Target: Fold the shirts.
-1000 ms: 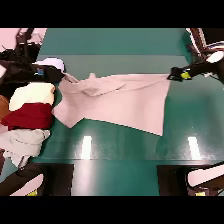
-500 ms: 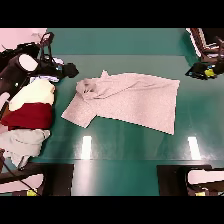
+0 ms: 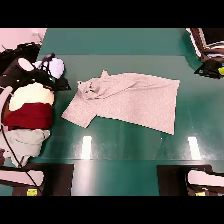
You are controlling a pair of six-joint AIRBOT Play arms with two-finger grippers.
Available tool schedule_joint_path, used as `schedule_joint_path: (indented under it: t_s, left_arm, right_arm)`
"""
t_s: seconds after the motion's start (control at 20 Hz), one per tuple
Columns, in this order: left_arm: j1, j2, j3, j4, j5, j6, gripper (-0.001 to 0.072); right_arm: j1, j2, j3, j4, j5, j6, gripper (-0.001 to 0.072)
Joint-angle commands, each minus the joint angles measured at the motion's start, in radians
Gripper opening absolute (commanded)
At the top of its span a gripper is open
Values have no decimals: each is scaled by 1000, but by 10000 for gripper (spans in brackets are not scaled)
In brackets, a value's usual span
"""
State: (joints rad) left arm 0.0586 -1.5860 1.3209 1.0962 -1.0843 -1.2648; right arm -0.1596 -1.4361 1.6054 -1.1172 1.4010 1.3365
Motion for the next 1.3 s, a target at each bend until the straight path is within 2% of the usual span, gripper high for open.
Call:
schedule_joint_path:
  t_s: [0.0, 0.15, 0.35, 0.4, 0.45, 0.6, 0.7, 0.9, 1.0, 1.05, 1.1, 1.15, 1.25]
  left_arm:
    - [-14, -82, -15, -29, -52, 48, 421]
    - [-26, -89, -19, -28, -61, 46, 421]
    - [-44, -89, -19, 6, -137, 40, 410]
    - [-44, -89, -19, 21, -159, 34, 184]
    - [-43, -89, -19, 23, -188, 32, 23]
    - [-43, -39, -19, 76, -270, -24, 18]
    - [-43, 69, -68, 105, -279, -48, 18]
    - [-74, 381, -406, 99, -319, -77, 19]
    - [-113, 536, -585, 98, -313, -123, 21]
    - [-122, 597, -638, 99, -311, -147, 46]
    - [-121, 645, -662, 103, -312, -154, 380]
    - [-121, 677, -657, 126, -309, -175, 630]
    - [-121, 708, -599, 182, -293, -203, 633]
  right_arm:
    - [30, 19, 0, -1, 34, 2, 388]
    - [58, 19, 0, -1, 29, 2, 386]
    - [75, 19, 1, 0, 16, 2, 381]
    - [74, 19, 1, 0, 16, 3, 381]
    - [74, 19, 1, 0, 18, 8, 381]
    - [72, 25, 1, 0, 28, 9, 380]
    - [72, 30, 1, -1, 33, 9, 380]
    - [72, 39, 0, -2, 31, 8, 379]
    - [72, 39, 1, -2, 30, 8, 380]
    - [72, 38, 1, -2, 30, 8, 380]
    - [72, 38, 1, -2, 27, 8, 380]
    - [72, 38, 1, -1, 24, 8, 380]
    - [72, 38, 1, -1, 23, 8, 380]
